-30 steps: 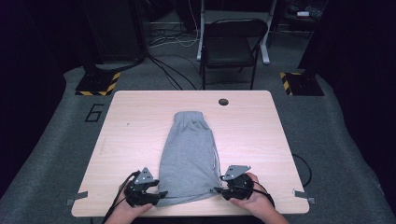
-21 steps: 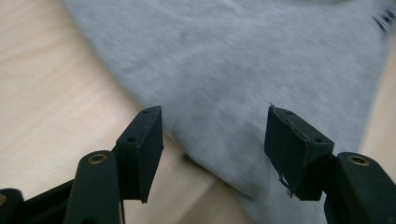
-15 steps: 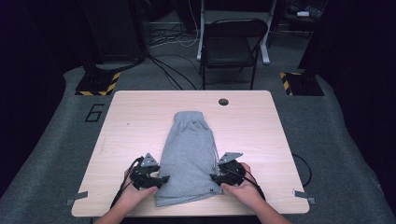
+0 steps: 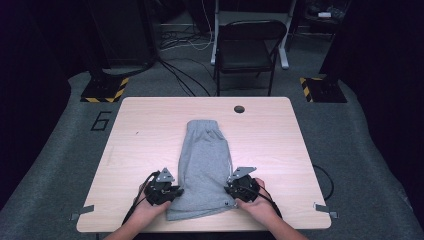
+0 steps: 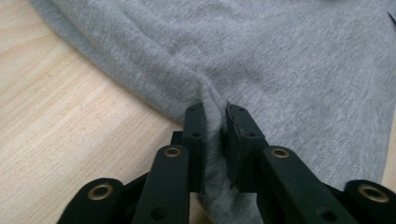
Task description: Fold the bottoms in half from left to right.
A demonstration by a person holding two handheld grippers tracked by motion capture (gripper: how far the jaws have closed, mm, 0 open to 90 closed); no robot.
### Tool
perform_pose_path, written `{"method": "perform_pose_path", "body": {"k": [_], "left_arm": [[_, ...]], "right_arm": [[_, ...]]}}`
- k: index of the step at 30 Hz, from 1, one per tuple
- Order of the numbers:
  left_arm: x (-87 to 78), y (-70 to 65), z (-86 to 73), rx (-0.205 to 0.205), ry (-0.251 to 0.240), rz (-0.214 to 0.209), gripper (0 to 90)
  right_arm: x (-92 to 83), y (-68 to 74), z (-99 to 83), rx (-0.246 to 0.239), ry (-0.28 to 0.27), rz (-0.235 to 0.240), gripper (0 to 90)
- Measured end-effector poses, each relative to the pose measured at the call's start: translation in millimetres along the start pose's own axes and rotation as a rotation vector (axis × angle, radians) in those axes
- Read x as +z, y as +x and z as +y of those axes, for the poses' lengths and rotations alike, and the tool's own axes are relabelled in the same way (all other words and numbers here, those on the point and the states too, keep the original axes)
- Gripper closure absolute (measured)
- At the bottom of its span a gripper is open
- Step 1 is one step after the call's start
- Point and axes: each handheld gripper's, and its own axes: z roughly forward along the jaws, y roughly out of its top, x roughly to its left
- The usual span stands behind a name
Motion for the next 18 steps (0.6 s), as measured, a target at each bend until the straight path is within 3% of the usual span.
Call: {"method": "perform_pose_path", "body": {"k": [5,7,12,18], "left_arm": [[-1.6,-0.2,-0.5,0.002,0.01,-0.02,82.0],[-1.7,-2.0,-1.2,-0.007,0.008,-0.029,82.1],[-3.5,-7.6,-2.1,0.019,0.023,-0.033,82.1],[-5.5,-12.0,-4.6,0.02,0.028,-0.047,82.1]], "right_arm": [[-3.5,0.2,-1.6,0.029,0.014,0.025,80.6],[-6.4,-0.7,-3.3,0.009,0.03,0.04,80.7],[-11.6,3.2,-6.6,0.017,0.041,0.053,81.1],[-15.5,6.2,-9.1,0.017,0.055,0.065,81.3]]}}
